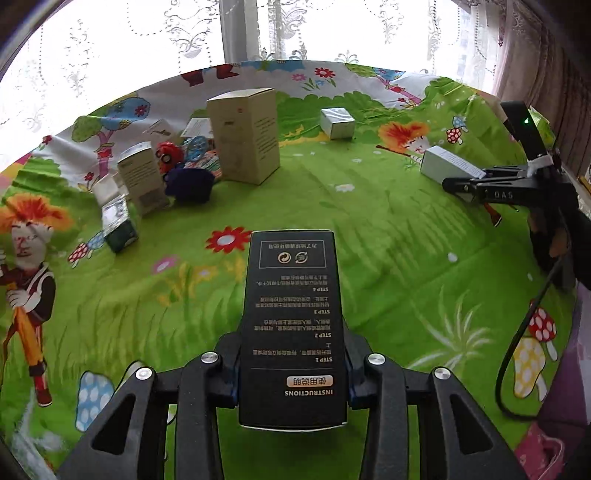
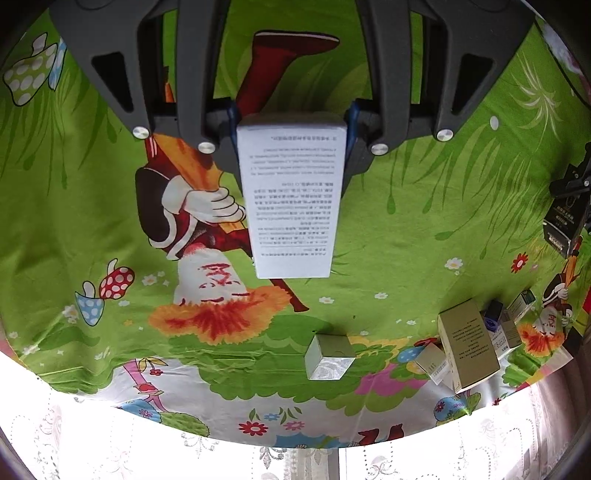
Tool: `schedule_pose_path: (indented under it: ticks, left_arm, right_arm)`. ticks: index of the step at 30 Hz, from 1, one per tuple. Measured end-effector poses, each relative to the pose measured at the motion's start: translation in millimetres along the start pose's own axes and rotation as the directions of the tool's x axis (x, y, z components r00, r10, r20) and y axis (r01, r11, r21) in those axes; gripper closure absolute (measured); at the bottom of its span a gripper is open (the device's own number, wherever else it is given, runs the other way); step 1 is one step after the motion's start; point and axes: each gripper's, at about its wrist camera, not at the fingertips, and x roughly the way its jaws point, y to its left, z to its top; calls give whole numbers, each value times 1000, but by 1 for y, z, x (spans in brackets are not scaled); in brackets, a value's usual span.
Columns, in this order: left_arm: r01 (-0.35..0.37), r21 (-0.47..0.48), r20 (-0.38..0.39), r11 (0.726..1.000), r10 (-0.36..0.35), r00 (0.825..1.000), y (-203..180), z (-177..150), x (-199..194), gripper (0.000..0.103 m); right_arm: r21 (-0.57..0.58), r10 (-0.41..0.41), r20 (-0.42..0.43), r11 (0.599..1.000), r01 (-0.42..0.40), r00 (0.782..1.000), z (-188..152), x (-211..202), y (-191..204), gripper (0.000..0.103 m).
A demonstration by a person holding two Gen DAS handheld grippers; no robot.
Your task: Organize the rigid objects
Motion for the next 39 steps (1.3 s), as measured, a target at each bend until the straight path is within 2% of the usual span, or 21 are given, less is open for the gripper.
schedule_pose_path:
  ticks: [2, 6, 11, 14, 17, 20, 24, 28, 32, 39]
  left_arm:
    - [-29, -23, 6, 999, 29, 1000, 16, -13, -8, 63]
    - [-13, -133, 21, 991, 16, 1000, 40, -17, -7, 60]
    - [-12, -165, 33, 986, 17, 999, 44, -18, -6, 61]
    - [-9, -177, 38, 984, 16, 999, 46, -20, -7, 62]
    - [-29, -166, 33, 986, 35, 999, 43, -19, -6, 62]
    - [-43, -163, 35, 986, 49, 998, 42, -20, -7, 62]
    - [-33, -175, 38, 984, 40, 998, 45, -20, -8, 62]
    - [-23, -186, 42, 982, 32, 999, 46, -20, -8, 62]
    - [6, -223, 53, 975, 7, 999, 53, -21, -9, 62]
    - [15, -252, 64, 968, 1, 998, 57, -22, -11, 62]
  right_arm:
    - [-1, -2, 0, 1000, 2, 1000, -1, 0, 1, 57]
    - [0, -3, -1, 1000, 3, 1000, -1, 0, 1, 57]
    - [0, -12, -2, 1000, 12, 1000, -1, 0, 1, 57]
    - [73, -55, -53, 996, 59, 997, 0, -5, 10, 58]
    - [104, -41, -49, 994, 46, 998, -5, -21, 48, 58]
    - [115, 9, -40, 993, -4, 999, -21, -32, 99, 58]
    - [72, 32, -21, 997, -30, 999, -46, -48, 159, 58]
    - [45, 44, -27, 998, -42, 999, -70, -57, 189, 58]
    - [50, 30, -55, 998, -28, 998, -86, -58, 192, 58]
    - [128, -6, -17, 992, 8, 1000, -92, -86, 173, 58]
